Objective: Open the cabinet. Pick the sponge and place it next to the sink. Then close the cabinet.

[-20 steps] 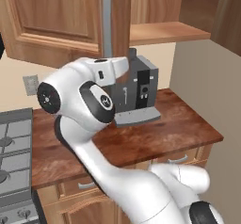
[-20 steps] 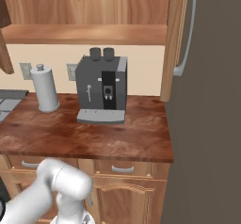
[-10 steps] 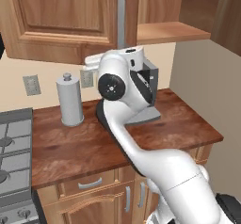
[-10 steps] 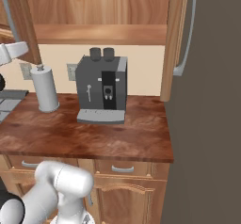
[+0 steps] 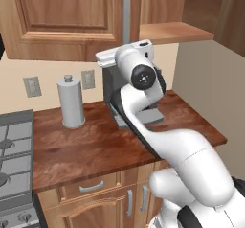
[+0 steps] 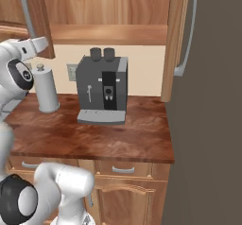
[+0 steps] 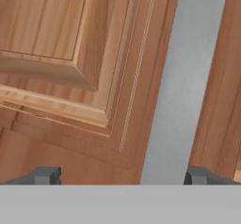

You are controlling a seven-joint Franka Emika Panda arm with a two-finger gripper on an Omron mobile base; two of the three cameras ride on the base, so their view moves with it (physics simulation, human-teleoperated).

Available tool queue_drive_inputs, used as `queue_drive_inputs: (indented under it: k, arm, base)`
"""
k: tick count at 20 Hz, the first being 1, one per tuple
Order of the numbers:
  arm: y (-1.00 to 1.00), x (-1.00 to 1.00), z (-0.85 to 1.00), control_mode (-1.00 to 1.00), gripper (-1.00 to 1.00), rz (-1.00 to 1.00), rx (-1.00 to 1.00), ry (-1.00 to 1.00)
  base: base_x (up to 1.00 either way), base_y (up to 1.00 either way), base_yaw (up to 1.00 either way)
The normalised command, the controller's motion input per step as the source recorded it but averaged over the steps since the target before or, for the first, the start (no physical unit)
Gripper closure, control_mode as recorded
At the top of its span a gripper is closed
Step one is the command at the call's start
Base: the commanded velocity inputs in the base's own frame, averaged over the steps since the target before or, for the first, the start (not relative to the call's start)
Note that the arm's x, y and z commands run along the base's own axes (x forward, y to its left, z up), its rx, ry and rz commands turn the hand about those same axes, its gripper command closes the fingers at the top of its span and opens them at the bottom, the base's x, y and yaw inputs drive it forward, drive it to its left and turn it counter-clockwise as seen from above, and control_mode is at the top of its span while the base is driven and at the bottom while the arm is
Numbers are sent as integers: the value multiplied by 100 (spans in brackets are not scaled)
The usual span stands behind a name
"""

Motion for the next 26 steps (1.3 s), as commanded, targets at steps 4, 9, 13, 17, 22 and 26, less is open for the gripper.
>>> queue_drive_inputs:
  k: [4,9,13,17,22,26]
  arm:
    - [0,79,0,-100,-100,11,-1,6]
    - [0,66,2,-100,-100,10,-1,4]
    - [0,54,1,-100,-100,9,0,2]
    - [0,50,2,-100,-100,8,0,2]
    - [0,55,0,-100,-100,7,-1,4]
    - [0,68,0,-100,-100,5,-1,7]
  base:
    - [0,0,0]
    - [0,0,0]
    - [0,0,0]
    - [0,0,0]
    - [0,0,0]
    - [0,0,0]
